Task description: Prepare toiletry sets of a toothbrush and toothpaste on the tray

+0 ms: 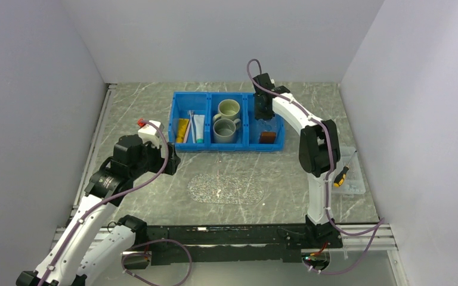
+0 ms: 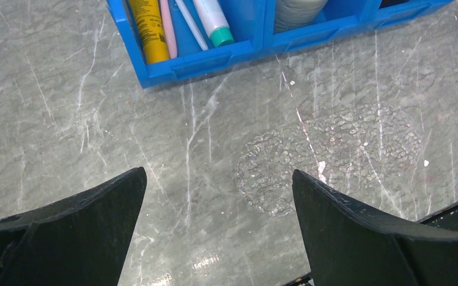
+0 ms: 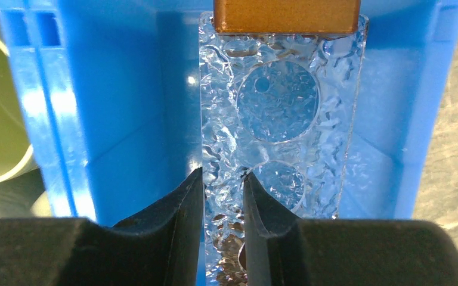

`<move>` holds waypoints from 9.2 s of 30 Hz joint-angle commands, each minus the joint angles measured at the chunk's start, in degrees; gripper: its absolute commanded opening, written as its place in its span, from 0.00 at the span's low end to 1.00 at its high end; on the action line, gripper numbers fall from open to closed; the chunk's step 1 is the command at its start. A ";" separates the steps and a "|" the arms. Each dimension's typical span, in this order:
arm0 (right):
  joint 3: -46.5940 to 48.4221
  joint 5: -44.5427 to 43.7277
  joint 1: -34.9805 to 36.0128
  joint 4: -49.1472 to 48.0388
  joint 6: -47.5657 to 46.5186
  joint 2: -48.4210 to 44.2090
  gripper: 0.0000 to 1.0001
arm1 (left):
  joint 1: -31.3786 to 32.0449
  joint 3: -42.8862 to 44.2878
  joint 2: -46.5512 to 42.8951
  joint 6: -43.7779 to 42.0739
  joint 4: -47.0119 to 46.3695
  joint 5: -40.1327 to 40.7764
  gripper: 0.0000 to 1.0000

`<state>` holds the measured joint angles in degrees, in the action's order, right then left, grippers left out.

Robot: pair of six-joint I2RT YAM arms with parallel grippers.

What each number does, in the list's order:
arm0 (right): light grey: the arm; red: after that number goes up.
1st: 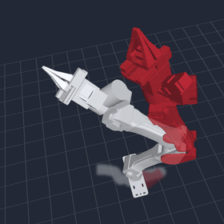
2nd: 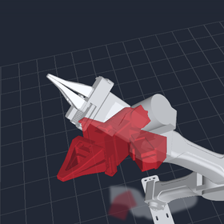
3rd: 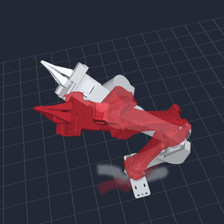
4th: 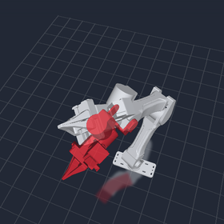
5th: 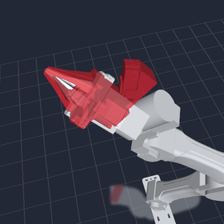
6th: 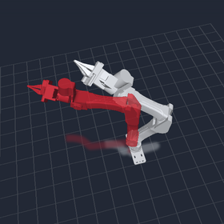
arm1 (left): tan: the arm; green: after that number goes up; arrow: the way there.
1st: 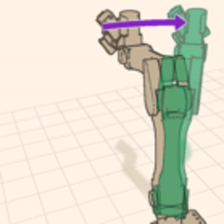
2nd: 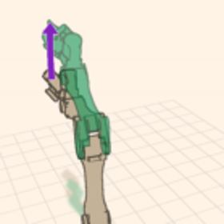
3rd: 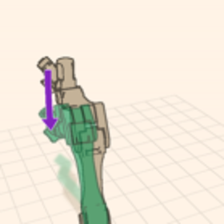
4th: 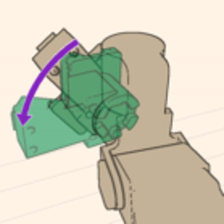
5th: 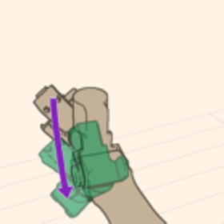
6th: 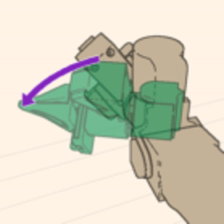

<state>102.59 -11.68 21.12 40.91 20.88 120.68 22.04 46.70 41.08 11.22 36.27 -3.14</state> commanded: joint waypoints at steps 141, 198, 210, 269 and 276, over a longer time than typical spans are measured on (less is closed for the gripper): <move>-16.73 -18.99 46.35 11.12 42.59 -15.80 0.53 | -0.34 -0.18 -5.46 1.52 0.29 5.86 0.99; -15.49 17.28 20.74 -21.44 -35.83 -15.58 0.53 | -0.33 0.01 -2.61 1.00 0.67 7.15 0.99; -12.20 19.41 18.49 -18.33 -36.61 -10.71 0.51 | -0.34 0.14 -2.20 0.93 0.65 7.20 0.99; -2.29 16.51 18.22 -10.46 -37.96 -12.78 0.00 | -0.33 0.12 -2.04 0.98 0.99 7.70 0.99; 0.05 12.82 19.62 -8.93 -37.00 -15.19 0.00 | -0.33 0.15 -1.98 0.93 0.99 7.81 0.99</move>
<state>97.60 6.42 40.40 32.84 -16.91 111.72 21.91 46.50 39.24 12.73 38.00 3.97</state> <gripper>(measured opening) 0.037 0.994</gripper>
